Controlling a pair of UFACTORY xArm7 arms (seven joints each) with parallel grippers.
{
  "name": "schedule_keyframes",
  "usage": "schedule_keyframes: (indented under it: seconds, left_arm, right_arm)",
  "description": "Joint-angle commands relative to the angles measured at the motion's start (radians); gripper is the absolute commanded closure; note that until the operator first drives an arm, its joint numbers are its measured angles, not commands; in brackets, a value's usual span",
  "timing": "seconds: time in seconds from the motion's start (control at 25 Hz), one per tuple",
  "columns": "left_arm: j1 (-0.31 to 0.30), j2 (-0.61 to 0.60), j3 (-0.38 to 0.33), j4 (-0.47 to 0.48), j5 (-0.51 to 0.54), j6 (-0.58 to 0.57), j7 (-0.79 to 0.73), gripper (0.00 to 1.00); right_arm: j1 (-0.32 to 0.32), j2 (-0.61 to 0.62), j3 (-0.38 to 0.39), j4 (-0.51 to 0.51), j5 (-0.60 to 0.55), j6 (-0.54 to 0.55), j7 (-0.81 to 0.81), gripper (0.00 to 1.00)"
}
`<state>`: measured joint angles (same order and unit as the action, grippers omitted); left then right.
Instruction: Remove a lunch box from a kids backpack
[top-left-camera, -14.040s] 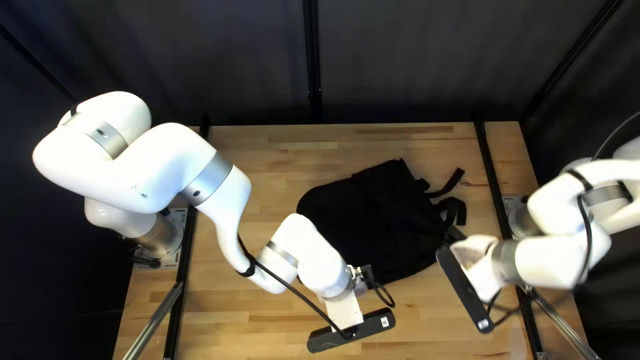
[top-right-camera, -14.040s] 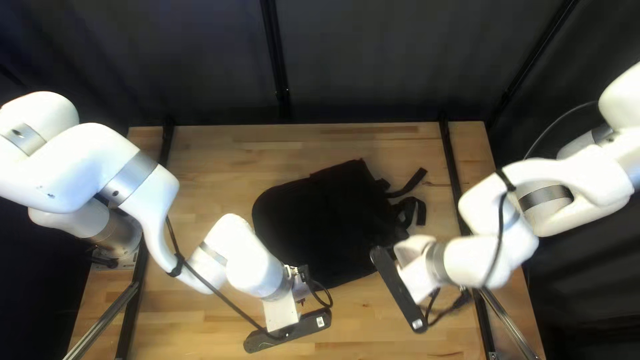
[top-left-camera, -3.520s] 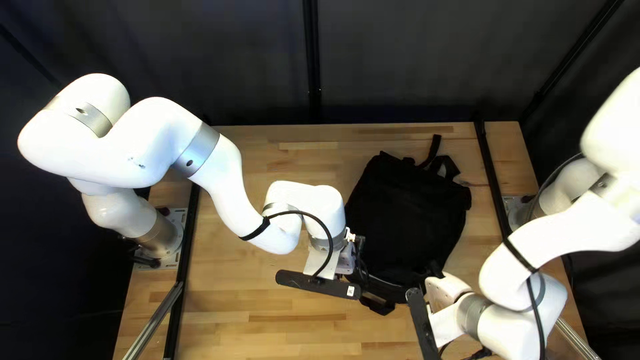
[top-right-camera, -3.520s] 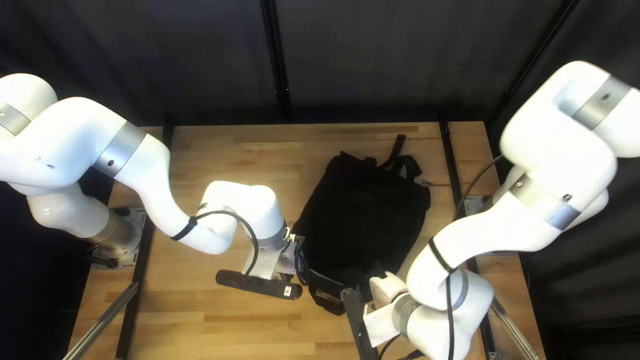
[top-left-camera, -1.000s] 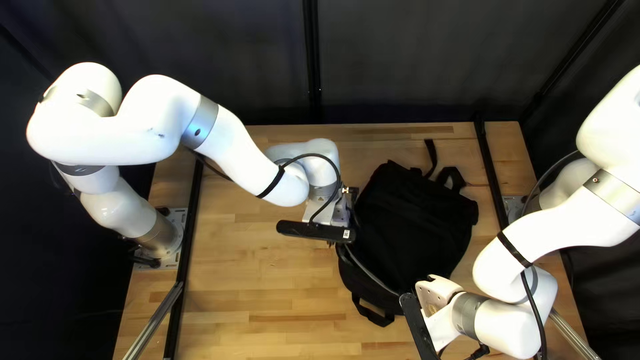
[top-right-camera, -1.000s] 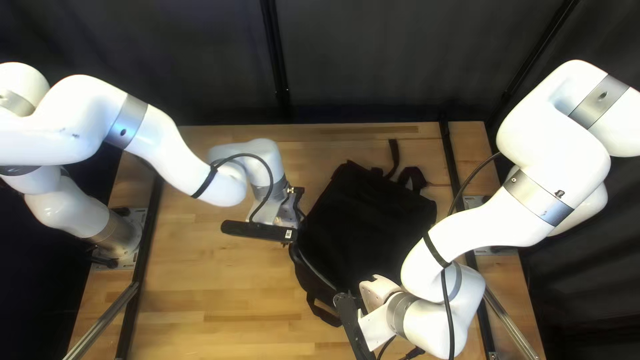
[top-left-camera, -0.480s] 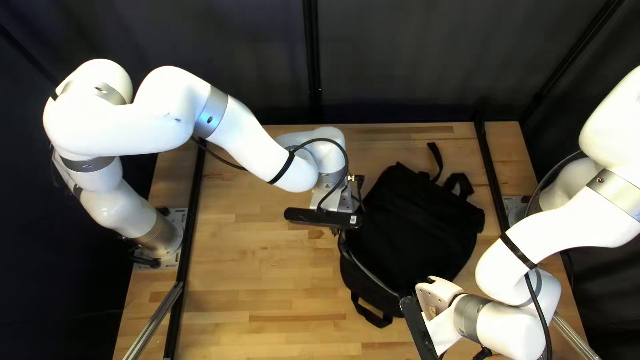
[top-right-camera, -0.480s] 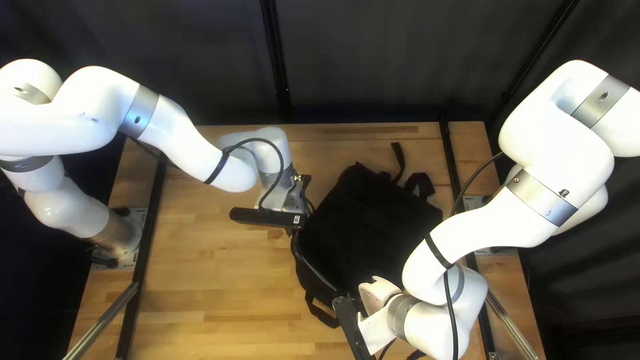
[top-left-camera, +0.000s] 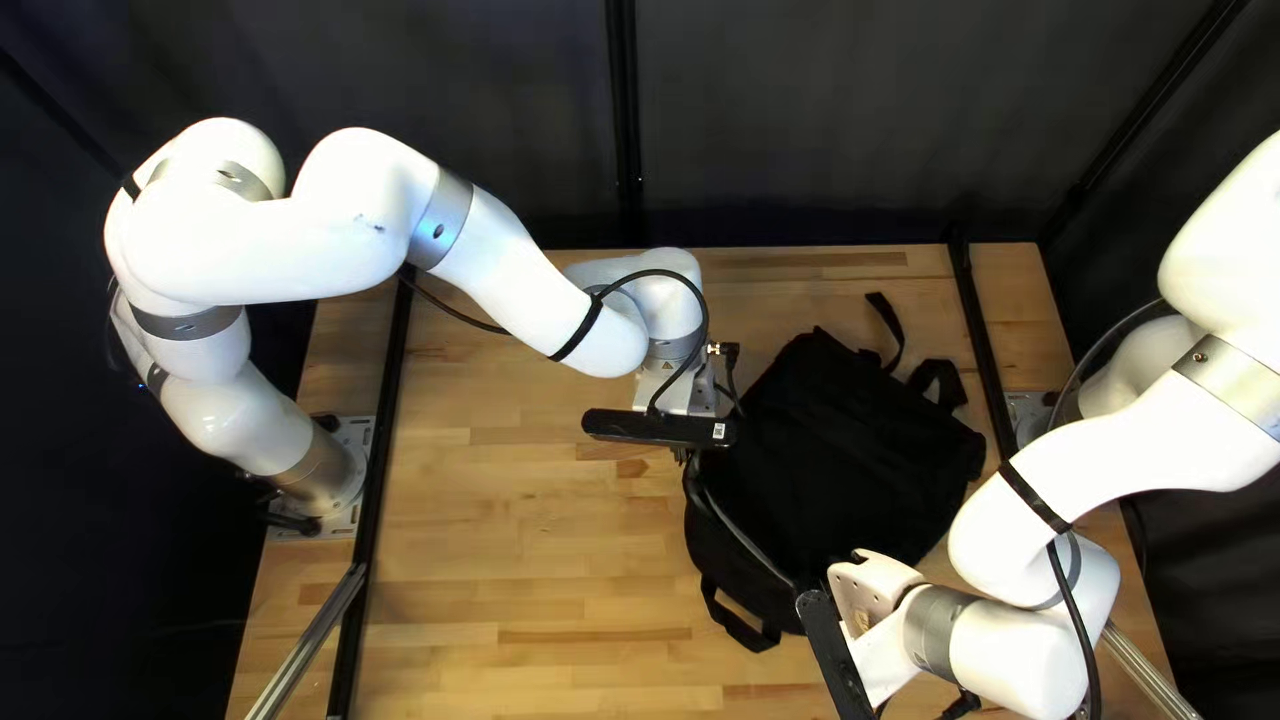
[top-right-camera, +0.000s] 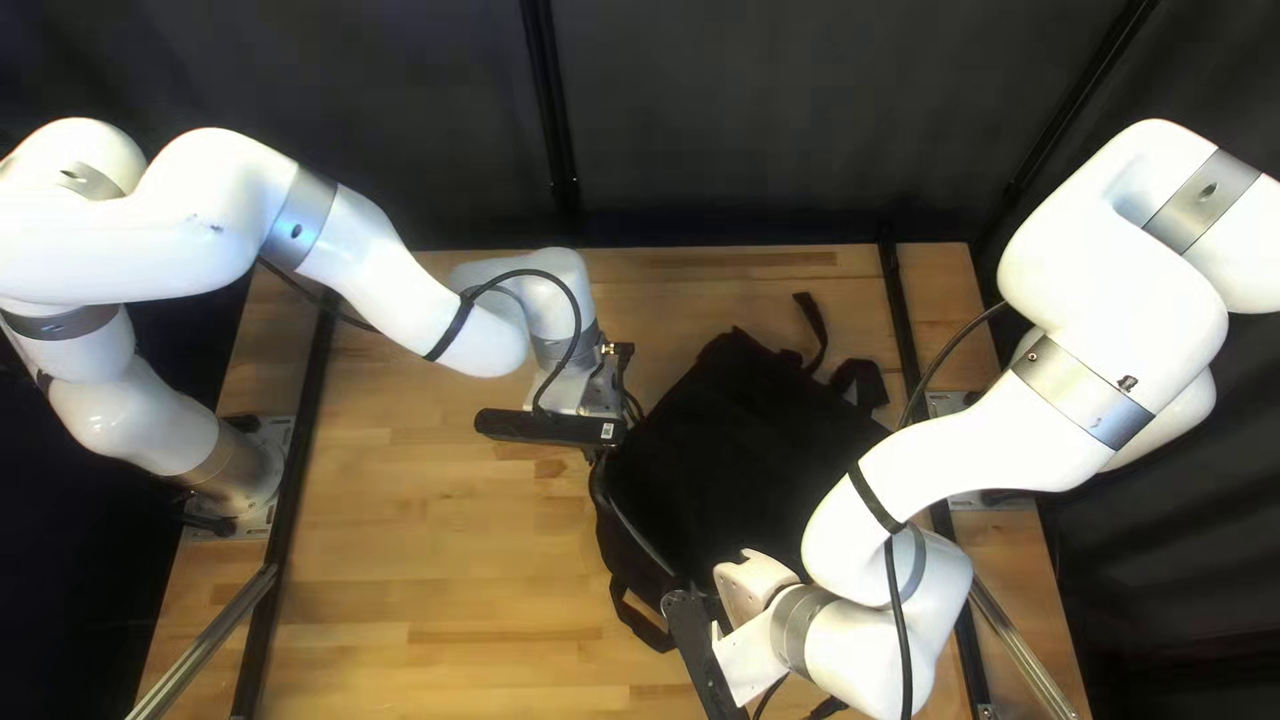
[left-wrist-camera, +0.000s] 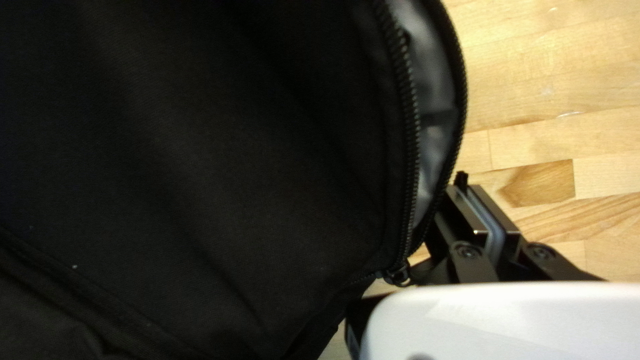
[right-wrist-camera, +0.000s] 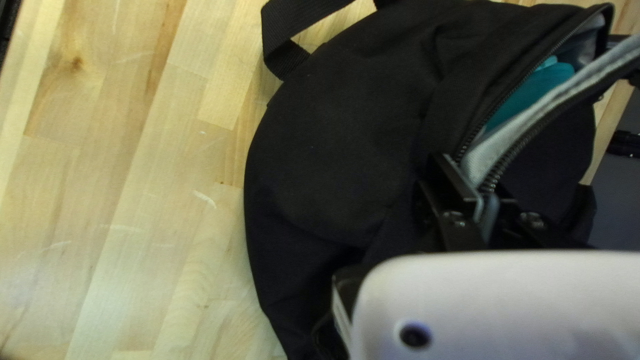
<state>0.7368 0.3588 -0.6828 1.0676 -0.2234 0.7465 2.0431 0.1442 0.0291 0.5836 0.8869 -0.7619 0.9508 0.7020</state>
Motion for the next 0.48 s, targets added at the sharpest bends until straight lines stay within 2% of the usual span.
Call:
schedule_keyframes:
  seconds: [0.04,0.08,0.48]
  left_arm:
    - [-0.003,-0.007,-0.002,-0.003,-0.002,-0.003,-0.008,0.64]
    - [-0.006,-0.02,-0.005,-0.006,-0.003,0.0,-0.019,0.0]
    - [-0.034,-0.186,-0.049,-0.072,-0.032,0.059,-0.135,0.0]
  right_arm:
    - [-0.002,-0.007,-0.002,-0.003,0.006,-0.001,-0.007,1.0]
    - [-0.003,-0.009,-0.002,-0.005,0.008,-0.001,-0.008,1.0]
    - [-0.009,-0.029,-0.008,-0.035,0.025,-0.012,-0.017,1.0]
